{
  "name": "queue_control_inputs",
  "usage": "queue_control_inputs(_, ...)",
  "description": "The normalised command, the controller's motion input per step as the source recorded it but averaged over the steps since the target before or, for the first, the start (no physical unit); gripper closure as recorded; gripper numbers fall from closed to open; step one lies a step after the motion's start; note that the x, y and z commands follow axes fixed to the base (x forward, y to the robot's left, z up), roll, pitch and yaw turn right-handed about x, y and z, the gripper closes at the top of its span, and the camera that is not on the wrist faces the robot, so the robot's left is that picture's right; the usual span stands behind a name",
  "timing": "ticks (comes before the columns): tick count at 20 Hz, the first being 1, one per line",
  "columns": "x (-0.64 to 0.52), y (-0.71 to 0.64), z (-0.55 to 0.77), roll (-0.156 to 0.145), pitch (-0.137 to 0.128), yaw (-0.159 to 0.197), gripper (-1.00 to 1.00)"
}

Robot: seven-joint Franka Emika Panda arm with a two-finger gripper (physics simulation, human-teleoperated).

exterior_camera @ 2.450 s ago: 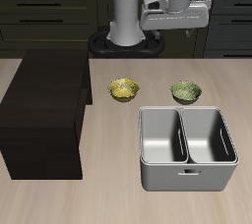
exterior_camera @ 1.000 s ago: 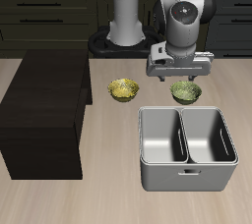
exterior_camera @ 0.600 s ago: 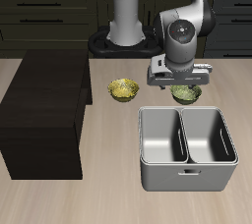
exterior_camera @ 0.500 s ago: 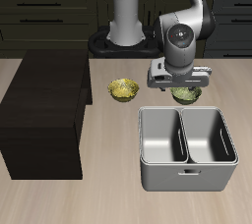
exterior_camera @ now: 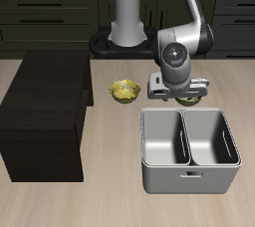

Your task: Place the green bowl on top of the shelf

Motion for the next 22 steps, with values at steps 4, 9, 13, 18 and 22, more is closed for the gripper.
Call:
queue_control_inputs(4, -0.12, -0.04, 0.03, 0.039, -0.013, -0.026, 1.0)
queue_control_inputs(9, -0.06, -0.04, 0.23, 0.037, -0.041, -0.026, 1.0)
queue_control_inputs(13, -0.01, -0.04, 0.24, 0.016, -0.034, -0.004, 1.0)
queue_control_inputs(18, 0.02, -0.08, 0.48, -0.001, -0.093, 0.036, 1.0)
queue_control_inputs(22, 0.06, -0.2, 0.66, -0.02, -0.109, 0.041, 1.0)
